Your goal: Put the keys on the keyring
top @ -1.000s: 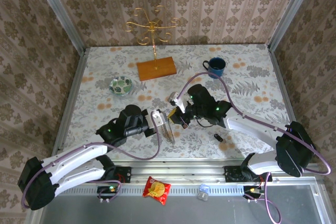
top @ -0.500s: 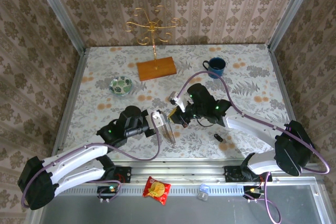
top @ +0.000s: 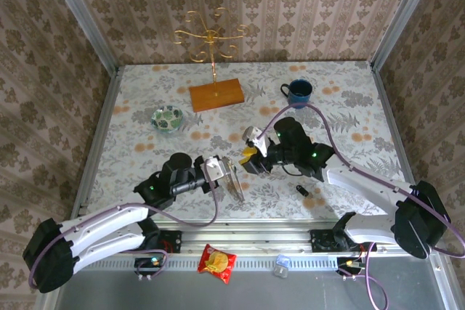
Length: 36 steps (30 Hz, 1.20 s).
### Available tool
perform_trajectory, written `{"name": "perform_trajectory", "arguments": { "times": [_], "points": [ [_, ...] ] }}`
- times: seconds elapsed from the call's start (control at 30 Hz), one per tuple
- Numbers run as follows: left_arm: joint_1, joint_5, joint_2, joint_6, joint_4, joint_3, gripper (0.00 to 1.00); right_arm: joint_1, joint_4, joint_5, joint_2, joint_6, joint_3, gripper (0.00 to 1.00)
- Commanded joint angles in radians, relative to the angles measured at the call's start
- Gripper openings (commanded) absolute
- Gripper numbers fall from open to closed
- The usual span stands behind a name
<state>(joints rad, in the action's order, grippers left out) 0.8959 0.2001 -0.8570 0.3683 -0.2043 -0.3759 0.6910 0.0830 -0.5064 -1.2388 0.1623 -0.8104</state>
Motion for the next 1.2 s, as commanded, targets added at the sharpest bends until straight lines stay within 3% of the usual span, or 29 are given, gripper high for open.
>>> {"name": "perform_trajectory", "arguments": {
  "times": [0.0,0.2,0.3,0.7,1.17],
  "points": [
    [-0.003,0.024,0.017,-0.070,-0.126,0.022,0.00,0.000,0.005,-0.059,-0.005,-0.027,-0.026,0.37],
    [-0.005,0.022,0.008,-0.118,-0.180,0.042,0.00,0.002,0.099,0.015,-0.023,-0.288,-0.085,0.30],
    [-0.005,0.022,0.000,-0.129,-0.192,0.046,0.00,0.004,0.169,-0.013,-0.048,-0.346,-0.134,0.28],
    [-0.009,0.024,-0.023,-0.130,-0.199,0.035,0.00,0.011,0.255,-0.055,-0.114,-0.336,-0.199,0.18],
    [-0.010,0.021,-0.023,-0.131,-0.196,0.034,0.00,0.010,0.241,-0.096,-0.109,-0.345,-0.200,0.28]
  ]
}}
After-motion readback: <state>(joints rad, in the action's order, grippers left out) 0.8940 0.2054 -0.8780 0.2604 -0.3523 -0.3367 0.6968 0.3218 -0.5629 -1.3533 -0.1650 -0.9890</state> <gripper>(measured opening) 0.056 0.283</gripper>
